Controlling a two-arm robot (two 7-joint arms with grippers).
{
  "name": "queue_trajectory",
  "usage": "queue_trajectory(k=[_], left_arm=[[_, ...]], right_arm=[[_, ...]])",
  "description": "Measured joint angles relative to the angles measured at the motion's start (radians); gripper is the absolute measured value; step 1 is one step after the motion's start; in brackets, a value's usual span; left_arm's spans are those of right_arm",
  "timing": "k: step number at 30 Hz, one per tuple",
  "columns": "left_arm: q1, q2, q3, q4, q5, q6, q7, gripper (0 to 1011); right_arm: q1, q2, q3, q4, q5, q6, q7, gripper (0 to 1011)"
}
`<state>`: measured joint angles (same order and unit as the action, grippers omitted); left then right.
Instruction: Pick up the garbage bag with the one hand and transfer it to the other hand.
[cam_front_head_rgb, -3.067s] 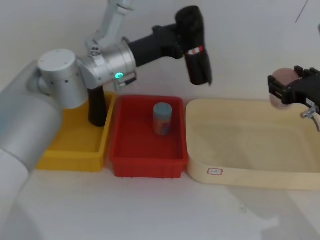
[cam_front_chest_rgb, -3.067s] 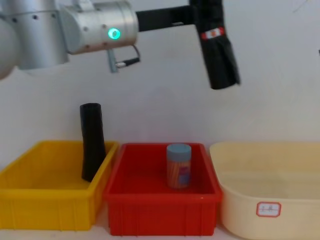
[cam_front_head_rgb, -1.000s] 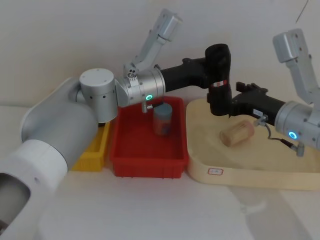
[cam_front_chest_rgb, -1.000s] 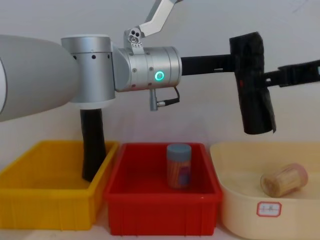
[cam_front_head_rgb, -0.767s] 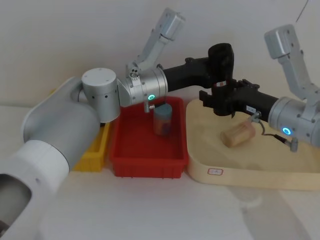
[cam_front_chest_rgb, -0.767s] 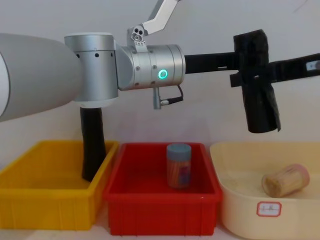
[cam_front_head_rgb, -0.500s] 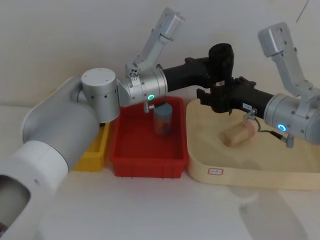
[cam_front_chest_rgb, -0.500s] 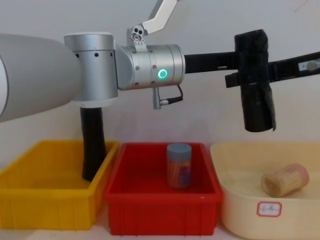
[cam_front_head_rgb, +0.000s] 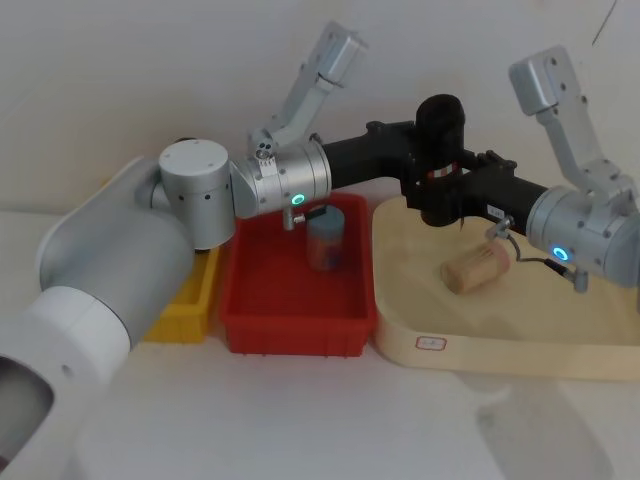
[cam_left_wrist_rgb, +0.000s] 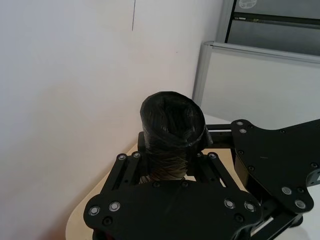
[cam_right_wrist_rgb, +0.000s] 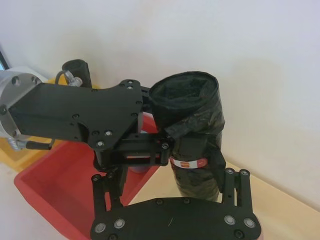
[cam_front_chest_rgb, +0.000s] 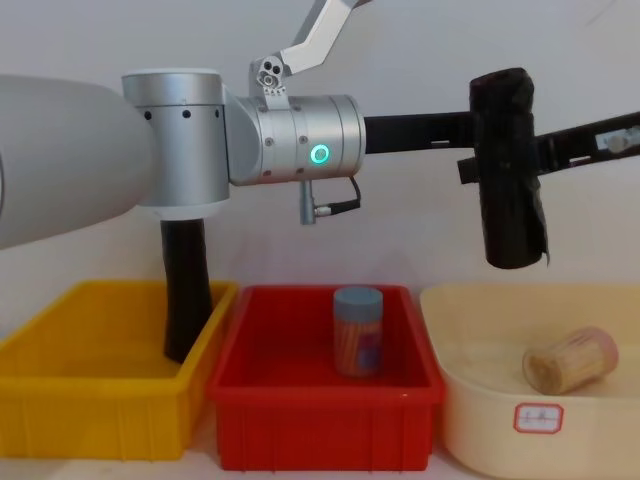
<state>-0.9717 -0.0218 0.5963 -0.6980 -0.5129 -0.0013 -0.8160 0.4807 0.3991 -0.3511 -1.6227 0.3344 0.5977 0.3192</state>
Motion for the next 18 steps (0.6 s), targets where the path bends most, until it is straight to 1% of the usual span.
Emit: queue_trajectory(k=[11, 18], left_arm=[[-0.001, 0.003, -0.002, -0.004, 0.011, -0.003, 0.017, 379], [-0.005, -0.002, -0.006, -0.003, 0.017, -0.007, 0.026, 379]], right_arm=[[-0.023, 0.005, -0.001, -0.007, -0.013, 0.001, -0.008, 999], [-0.034, -0.002, 0.001, 0.009, -0.019, -0.001, -0.009, 1000]])
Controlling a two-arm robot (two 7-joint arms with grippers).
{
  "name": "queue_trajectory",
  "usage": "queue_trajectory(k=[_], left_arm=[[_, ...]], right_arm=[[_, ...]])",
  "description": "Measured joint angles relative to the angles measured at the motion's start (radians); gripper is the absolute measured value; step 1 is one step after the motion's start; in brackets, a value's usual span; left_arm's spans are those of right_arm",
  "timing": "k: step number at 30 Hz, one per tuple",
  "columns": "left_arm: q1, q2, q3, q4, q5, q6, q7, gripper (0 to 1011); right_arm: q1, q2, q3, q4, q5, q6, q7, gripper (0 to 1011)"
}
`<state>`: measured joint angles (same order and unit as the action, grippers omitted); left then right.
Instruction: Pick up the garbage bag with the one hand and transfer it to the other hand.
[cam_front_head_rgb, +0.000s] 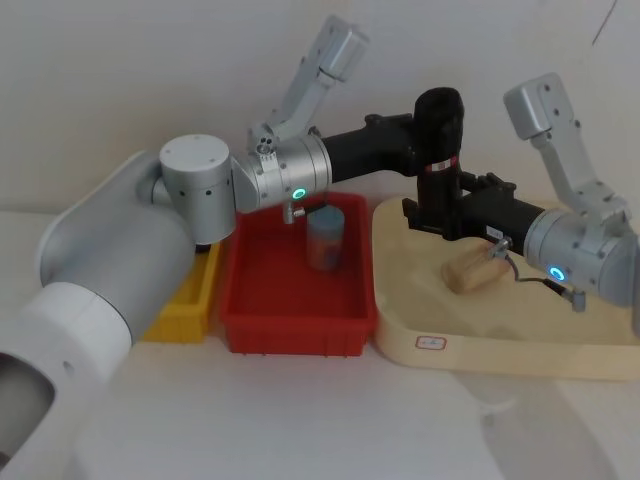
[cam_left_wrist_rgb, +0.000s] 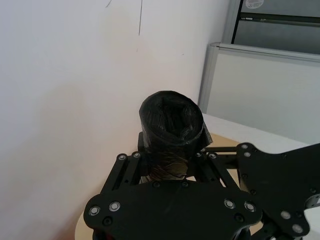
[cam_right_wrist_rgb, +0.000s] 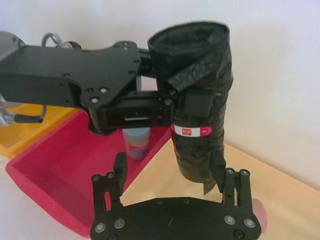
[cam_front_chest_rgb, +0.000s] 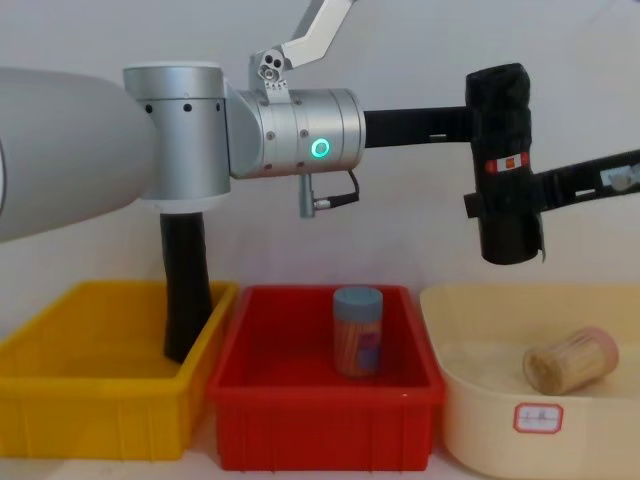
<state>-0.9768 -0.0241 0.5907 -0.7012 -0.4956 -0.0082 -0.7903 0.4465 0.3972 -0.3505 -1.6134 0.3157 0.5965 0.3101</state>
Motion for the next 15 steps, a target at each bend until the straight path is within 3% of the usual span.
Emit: queue_trajectory(k=[15], left_arm=[[-0.002, -0.006, 0.001, -0.004, 0.008, 0.007, 0.008, 379]], right_arm=[[-0.002, -0.029, 0.019, 0.053, -0.025, -0.046, -0.036, 999]])
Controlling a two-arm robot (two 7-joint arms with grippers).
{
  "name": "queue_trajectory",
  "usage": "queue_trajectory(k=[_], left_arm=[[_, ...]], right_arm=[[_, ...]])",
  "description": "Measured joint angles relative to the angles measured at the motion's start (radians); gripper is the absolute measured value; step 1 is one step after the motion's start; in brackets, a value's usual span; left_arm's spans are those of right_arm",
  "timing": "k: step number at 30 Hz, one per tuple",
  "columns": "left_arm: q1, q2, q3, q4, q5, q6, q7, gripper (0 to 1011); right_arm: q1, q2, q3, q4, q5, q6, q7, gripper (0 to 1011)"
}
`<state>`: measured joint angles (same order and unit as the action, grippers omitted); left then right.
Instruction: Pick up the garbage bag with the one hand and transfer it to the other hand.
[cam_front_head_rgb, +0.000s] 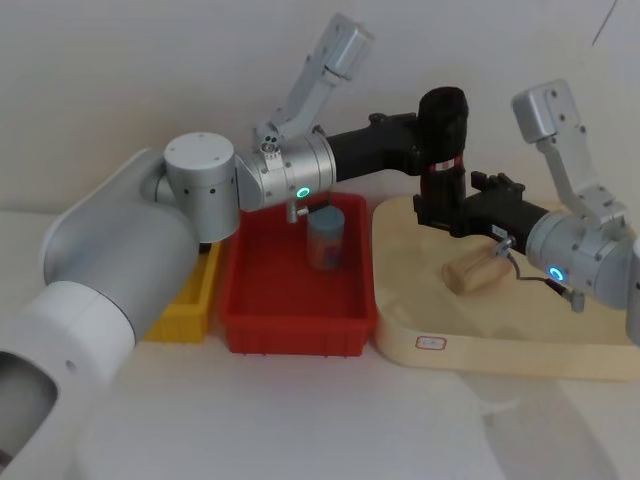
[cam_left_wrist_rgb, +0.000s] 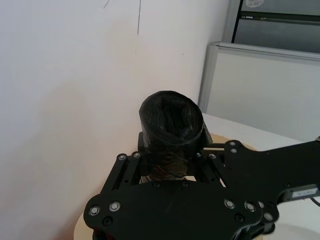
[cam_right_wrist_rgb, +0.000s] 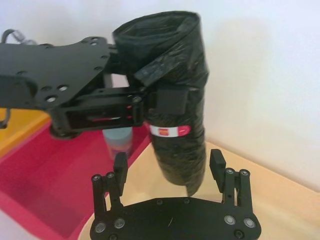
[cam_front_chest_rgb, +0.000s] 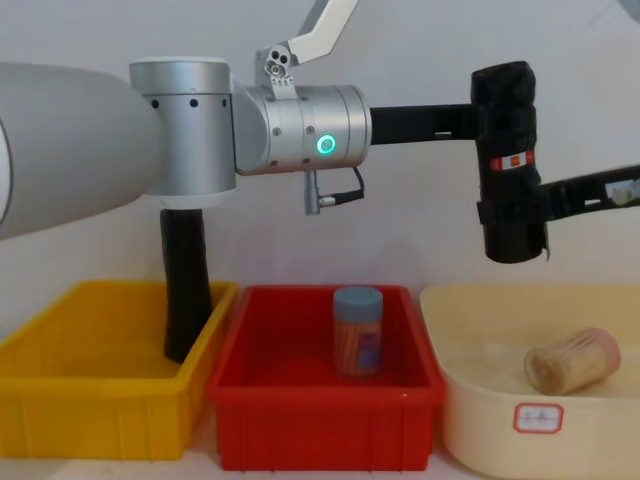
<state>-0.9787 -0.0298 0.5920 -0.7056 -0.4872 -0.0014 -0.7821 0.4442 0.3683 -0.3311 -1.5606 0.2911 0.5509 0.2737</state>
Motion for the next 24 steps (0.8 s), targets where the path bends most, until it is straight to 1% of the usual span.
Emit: queue_trajectory(k=[10, 17, 24], left_arm=[[-0.003, -0.002, 0.004, 0.001, 0.005, 0.006, 0.002, 379], [-0.008, -0.005, 0.003, 0.008, 0.009, 0.006, 0.005, 379], [-0.013, -0.010, 0.001, 0.017, 0.013, 0.005, 0.006, 379]], right_arm=[[0.010, -0.017, 0.010, 0.033, -0.018, -0.023, -0.020, 1000], [0.022, -0.029, 0.010, 0.063, -0.022, -0.036, -0.017, 1000], [0.039, -0.045, 0.010, 0.103, -0.023, -0.061, -0.001, 1000]])
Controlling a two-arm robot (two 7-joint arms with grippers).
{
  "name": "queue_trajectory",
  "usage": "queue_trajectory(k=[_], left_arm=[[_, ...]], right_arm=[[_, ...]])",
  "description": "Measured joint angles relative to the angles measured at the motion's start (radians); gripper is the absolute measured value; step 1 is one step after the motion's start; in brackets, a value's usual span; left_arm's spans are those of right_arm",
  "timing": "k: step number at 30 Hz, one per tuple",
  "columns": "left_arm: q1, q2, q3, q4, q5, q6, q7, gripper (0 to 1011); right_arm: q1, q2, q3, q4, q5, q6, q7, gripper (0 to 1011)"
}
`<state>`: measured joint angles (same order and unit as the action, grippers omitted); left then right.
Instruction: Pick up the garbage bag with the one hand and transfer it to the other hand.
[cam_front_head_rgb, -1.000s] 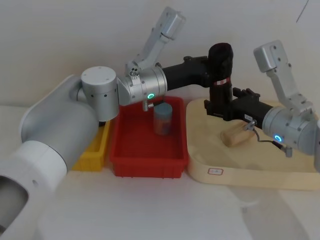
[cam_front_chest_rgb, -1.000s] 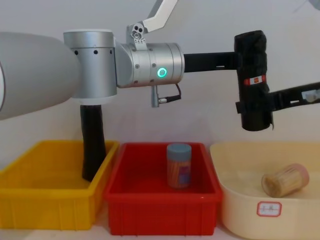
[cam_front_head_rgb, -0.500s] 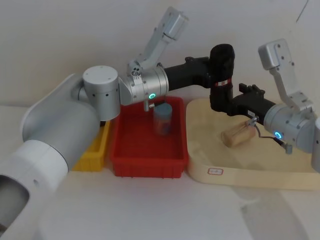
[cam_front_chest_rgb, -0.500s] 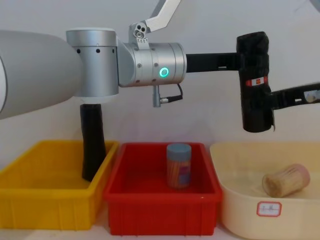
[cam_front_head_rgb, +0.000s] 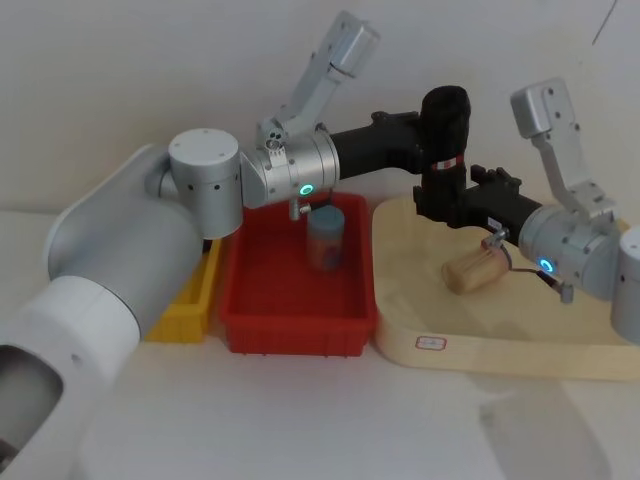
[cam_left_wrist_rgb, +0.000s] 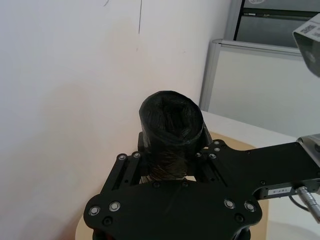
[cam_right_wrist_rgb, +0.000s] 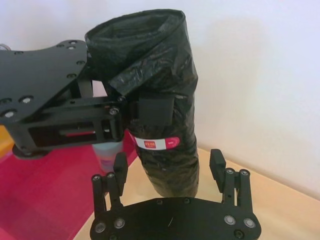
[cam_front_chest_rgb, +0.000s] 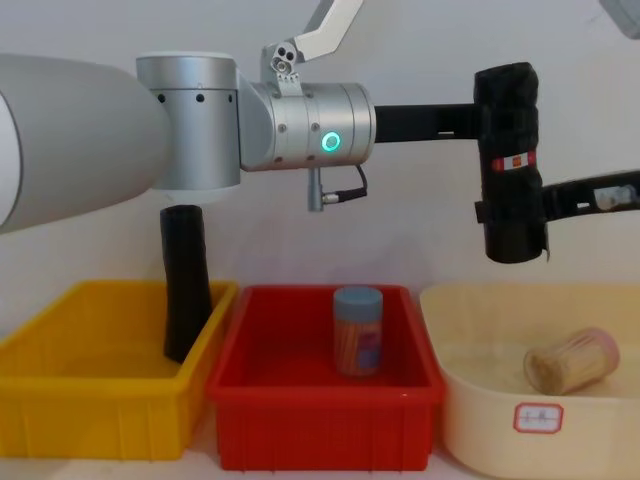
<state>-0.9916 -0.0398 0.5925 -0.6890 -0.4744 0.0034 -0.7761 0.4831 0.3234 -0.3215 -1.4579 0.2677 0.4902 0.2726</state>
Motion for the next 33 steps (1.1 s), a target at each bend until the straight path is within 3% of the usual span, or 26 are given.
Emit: queue_trajectory(k=[10, 15, 24, 33], left_arm=[[-0.002, -0.006, -0.004, 0.008, 0.004, -0.003, -0.001, 379], [-0.002, -0.008, -0.005, 0.011, 0.004, -0.004, -0.001, 379], [-0.003, -0.010, -0.006, 0.013, 0.006, -0.005, -0.001, 379], [-0.003, -0.010, -0.007, 0.014, 0.006, -0.005, -0.002, 379]], right_arm=[[0.021, -0.019, 0.004, 0.044, 0.000, -0.041, 0.017, 993], [0.028, -0.025, 0.005, 0.056, 0.000, -0.053, 0.021, 909], [0.034, -0.030, 0.006, 0.069, 0.000, -0.064, 0.026, 618], [0.036, -0.033, 0.007, 0.075, 0.001, -0.069, 0.028, 579]])
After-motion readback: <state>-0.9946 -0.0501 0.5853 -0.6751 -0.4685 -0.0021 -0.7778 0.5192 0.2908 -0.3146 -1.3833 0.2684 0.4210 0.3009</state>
